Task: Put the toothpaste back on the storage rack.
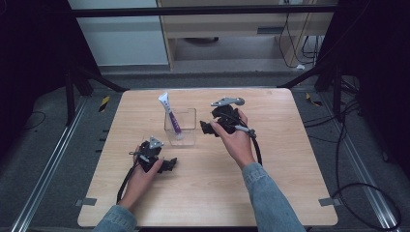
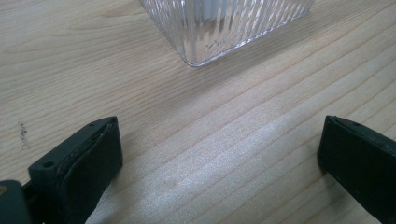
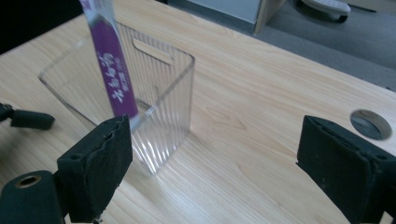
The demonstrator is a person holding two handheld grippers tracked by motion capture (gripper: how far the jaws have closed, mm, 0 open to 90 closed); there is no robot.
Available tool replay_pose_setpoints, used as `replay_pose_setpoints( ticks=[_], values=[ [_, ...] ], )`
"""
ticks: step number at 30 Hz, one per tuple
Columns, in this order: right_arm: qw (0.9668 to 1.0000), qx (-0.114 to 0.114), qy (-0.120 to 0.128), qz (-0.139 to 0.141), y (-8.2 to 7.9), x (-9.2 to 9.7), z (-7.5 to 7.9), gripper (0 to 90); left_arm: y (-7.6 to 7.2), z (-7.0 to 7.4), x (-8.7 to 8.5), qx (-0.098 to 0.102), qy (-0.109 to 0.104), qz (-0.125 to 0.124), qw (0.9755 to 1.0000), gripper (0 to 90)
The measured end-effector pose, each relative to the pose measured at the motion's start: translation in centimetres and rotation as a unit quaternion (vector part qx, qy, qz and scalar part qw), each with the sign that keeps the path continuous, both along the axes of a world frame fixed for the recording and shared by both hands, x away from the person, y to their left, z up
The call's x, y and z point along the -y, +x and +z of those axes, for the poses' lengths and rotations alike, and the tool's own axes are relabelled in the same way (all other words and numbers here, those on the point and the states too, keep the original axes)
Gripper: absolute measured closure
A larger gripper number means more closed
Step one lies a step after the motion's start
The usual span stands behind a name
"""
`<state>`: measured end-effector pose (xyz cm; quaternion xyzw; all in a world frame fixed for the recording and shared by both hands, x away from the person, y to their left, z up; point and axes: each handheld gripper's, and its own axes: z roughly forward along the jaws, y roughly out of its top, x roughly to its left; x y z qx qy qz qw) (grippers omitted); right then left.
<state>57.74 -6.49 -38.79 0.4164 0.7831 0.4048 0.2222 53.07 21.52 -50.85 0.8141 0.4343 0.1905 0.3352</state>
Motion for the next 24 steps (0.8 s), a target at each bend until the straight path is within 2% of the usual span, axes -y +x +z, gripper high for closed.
replay_pose_setpoints(
  ticks=[3,5,9,17,24],
  values=[
    [1.0000,-0.001,-0.003,-0.004,-0.2,0.6,-0.3,10.5,0.0,0.0,0.0,0.000,0.000,0.000,1.0000,0.0],
    [0.9999,-0.004,-0.009,-0.013,-0.5,1.9,-0.7,10.3,0.0,0.0,0.0,0.000,-0.001,0.000,1.0000,0.0],
    [0.9996,-0.010,-0.010,-0.026,-0.8,3.0,-1.2,10.3,0.0,0.0,0.0,0.000,-0.001,0.001,1.0000,0.0],
    [0.9980,-0.017,-0.031,-0.053,-1.9,6.9,-2.9,11.8,0.0,0.0,0.0,0.000,-0.001,0.001,1.0000,0.0],
    [0.9967,-0.022,-0.041,-0.066,-2.9,9.1,-4.2,11.9,0.0,0.0,0.0,0.000,-0.001,0.001,1.0000,0.0]
  ],
)
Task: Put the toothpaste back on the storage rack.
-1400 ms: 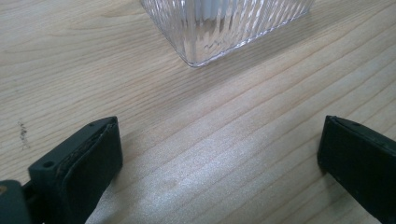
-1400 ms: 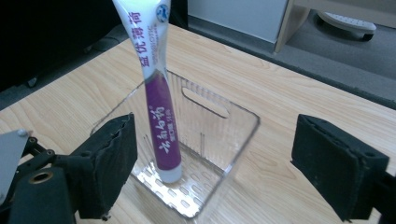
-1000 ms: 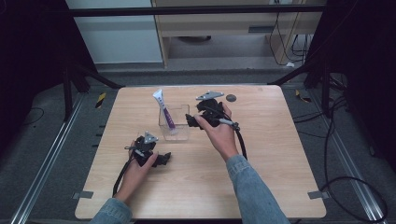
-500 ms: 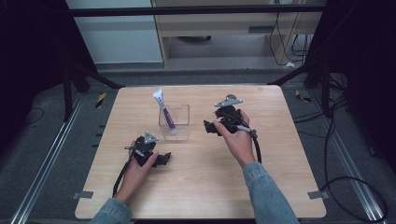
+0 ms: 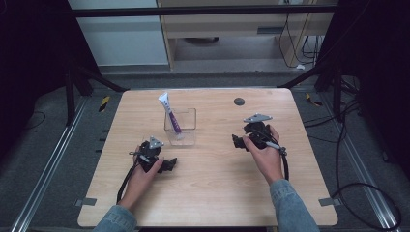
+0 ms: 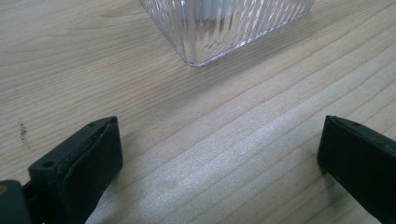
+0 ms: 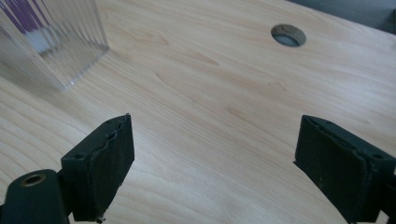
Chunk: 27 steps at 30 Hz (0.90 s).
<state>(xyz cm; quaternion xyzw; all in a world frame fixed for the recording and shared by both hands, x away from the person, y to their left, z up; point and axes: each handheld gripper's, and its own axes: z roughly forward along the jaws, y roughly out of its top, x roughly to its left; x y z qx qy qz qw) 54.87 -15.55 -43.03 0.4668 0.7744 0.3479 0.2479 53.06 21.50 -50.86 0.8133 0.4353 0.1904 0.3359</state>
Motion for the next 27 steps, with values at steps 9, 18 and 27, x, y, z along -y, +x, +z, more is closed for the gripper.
replay_pose_setpoints(
  ticks=[9,18,27],
  values=[
    [0.9998,-0.004,-0.008,-0.016,-0.7,2.4,-1.2,12.1,0.0,0.0,0.0,0.000,0.001,0.000,1.0000,0.0],
    [0.9992,-0.020,-0.018,-0.030,-1.3,4.5,-2.4,11.9,0.0,0.0,0.0,0.000,0.001,0.000,1.0000,0.0],
    [0.9985,-0.026,-0.025,-0.042,-1.5,5.6,-3.6,12.0,0.0,0.0,0.0,0.000,0.001,0.000,1.0000,0.0]
  ],
)
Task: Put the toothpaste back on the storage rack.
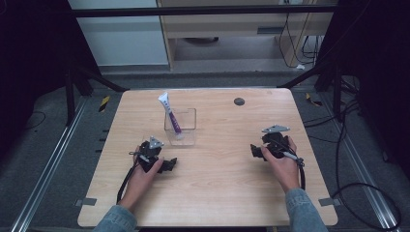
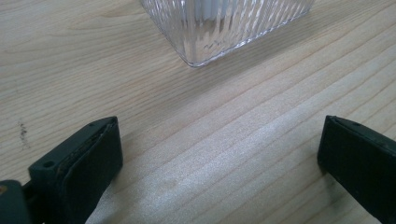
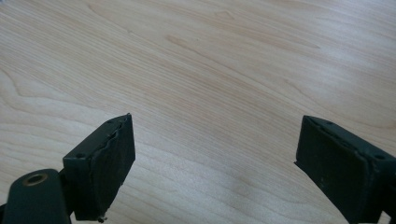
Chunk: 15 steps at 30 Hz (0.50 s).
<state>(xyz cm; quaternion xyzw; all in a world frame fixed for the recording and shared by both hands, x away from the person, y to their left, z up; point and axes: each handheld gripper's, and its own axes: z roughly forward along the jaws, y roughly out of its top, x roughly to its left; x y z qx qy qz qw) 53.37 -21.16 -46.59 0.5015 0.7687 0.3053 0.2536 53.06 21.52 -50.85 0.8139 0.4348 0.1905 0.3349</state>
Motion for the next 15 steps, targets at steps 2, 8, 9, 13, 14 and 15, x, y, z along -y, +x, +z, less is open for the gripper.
replay_pose_setpoints(
  ticks=[2,8,9,13,14,15],
  values=[
    [1.0000,-0.001,0.001,-0.002,0.0,0.1,-0.2,11.9,0.0,0.0,0.0,0.000,0.000,0.000,1.0000,0.0],
    [0.9999,-0.010,0.003,-0.008,-0.2,0.6,-1.2,12.1,0.0,0.0,0.0,0.000,0.000,0.000,1.0000,0.0],
    [0.9999,-0.012,0.002,-0.009,-0.3,0.7,-1.3,11.9,0.0,0.0,0.0,0.000,0.000,0.000,1.0000,0.0],
    [0.9999,-0.008,0.005,-0.013,-0.4,0.9,-1.6,12.1,0.0,0.0,0.0,0.000,0.000,0.000,1.0000,0.0],
    [0.9999,-0.007,0.005,-0.013,-0.4,1.0,-1.6,12.2,0.0,0.0,0.0,0.000,0.000,0.000,1.0000,0.0],
    [0.9999,-0.007,0.007,-0.012,-0.4,1.0,-1.7,12.1,0.0,0.0,0.0,0.000,0.000,0.000,1.0000,0.0]
  ],
)
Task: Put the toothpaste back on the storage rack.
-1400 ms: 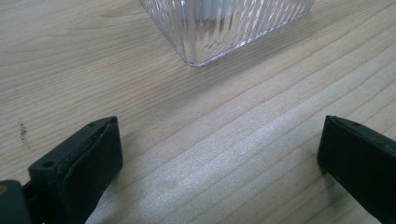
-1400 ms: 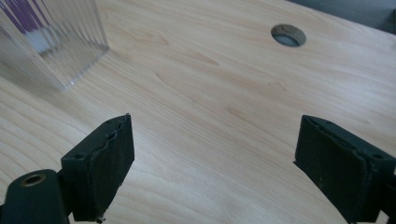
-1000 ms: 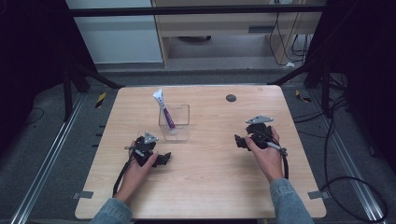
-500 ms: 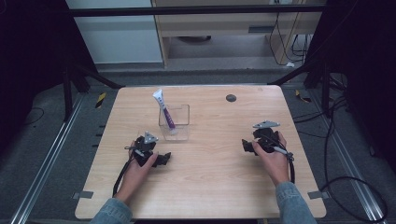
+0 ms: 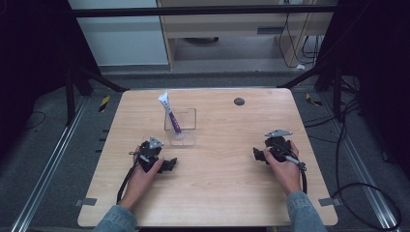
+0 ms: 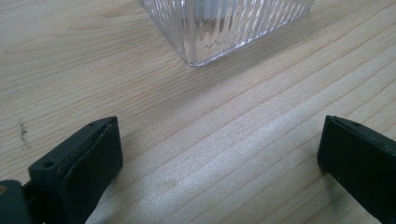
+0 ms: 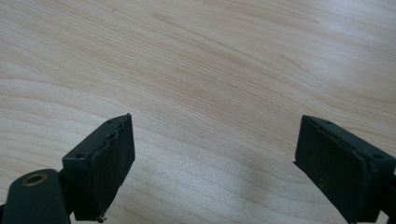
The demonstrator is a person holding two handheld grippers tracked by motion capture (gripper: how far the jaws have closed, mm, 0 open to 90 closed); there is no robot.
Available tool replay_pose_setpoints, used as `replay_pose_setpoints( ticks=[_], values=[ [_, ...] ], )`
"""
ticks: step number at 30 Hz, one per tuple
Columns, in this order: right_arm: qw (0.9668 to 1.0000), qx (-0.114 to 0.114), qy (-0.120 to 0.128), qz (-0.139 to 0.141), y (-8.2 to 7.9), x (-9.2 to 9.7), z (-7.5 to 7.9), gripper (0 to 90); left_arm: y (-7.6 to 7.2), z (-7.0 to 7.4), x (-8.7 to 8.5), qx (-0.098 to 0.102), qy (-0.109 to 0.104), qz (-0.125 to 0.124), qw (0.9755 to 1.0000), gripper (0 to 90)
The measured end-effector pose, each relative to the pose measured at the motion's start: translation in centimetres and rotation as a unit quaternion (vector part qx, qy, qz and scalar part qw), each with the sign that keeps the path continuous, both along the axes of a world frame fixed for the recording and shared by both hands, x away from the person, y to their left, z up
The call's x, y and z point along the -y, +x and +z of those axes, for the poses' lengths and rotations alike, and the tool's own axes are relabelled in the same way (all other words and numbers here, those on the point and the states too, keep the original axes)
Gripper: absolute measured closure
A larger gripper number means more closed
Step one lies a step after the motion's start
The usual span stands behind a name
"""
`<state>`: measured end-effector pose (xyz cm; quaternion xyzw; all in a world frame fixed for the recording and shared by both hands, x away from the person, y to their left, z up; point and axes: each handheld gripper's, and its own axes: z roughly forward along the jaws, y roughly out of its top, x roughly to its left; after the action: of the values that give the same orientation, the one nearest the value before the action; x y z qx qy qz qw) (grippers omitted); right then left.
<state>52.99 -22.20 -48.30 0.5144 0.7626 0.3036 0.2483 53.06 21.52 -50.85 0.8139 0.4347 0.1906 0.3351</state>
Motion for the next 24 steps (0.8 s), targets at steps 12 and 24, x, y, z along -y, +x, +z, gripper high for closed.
replay_pose_setpoints(
  ticks=[12,24],
  values=[
    [0.9995,0.007,0.021,-0.022,0.5,0.8,-0.7,11.9,0.0,0.0,0.0,0.000,0.000,0.000,1.0000,0.0],
    [0.9975,0.014,0.046,-0.051,1.3,1.3,-1.4,11.0,0.0,0.0,0.0,0.000,0.000,0.000,1.0000,0.0]
  ],
)
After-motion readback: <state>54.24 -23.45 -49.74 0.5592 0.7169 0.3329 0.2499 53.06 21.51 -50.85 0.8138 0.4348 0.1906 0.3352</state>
